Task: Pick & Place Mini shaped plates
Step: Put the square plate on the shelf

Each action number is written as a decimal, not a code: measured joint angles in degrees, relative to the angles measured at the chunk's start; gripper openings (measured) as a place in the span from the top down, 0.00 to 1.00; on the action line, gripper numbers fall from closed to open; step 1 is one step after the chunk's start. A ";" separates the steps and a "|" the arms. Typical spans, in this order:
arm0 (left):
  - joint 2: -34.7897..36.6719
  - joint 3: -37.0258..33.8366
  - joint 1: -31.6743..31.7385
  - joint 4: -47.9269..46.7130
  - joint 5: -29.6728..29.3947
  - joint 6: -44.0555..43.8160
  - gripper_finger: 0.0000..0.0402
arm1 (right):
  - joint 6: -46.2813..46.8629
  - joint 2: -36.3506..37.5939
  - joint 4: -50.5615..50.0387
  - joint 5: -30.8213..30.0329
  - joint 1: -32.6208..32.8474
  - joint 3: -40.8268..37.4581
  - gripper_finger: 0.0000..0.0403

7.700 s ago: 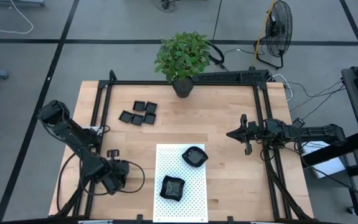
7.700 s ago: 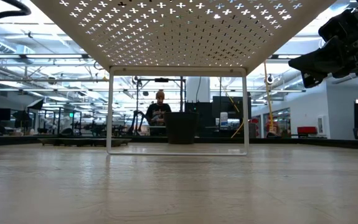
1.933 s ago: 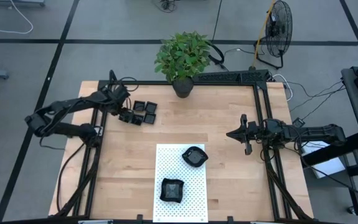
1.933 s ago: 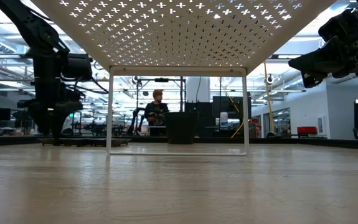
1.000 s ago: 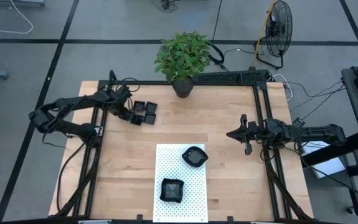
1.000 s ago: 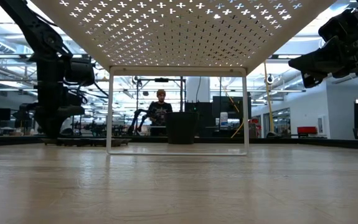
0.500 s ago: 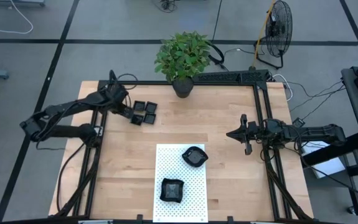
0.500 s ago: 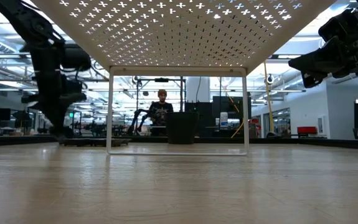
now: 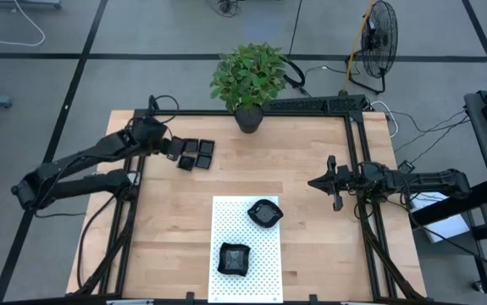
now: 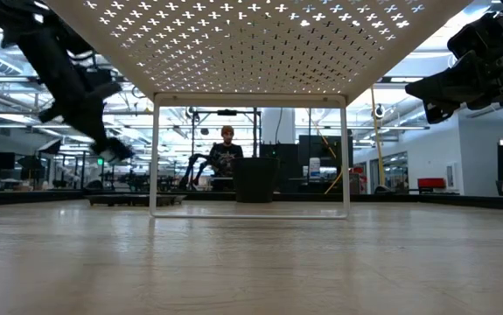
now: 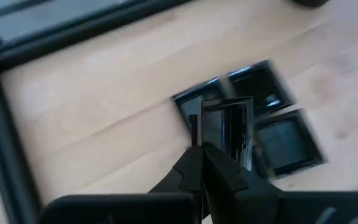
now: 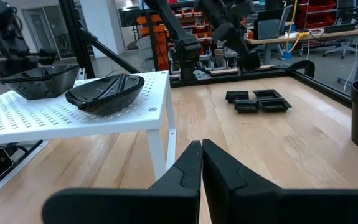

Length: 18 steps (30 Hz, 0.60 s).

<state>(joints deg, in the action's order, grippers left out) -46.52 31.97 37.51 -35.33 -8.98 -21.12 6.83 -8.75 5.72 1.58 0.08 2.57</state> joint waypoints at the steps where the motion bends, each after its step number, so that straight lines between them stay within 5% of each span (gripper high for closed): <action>1: 0.92 0.00 -0.79 0.61 0.00 -0.01 0.98 | 0.00 0.00 0.00 -0.02 0.00 0.00 1.00; 12: 5.42 0.00 -14.52 16.03 8.82 1.58 0.99 | 0.00 0.02 0.00 0.00 0.00 0.00 1.00; 18: 5.39 0.00 -24.56 24.10 8.94 2.84 0.99 | 0.00 0.02 0.00 0.00 0.02 0.00 1.00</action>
<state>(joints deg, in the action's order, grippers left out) -41.12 31.97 12.95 -11.22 -0.03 -18.28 6.83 -8.73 5.72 1.58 0.10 2.57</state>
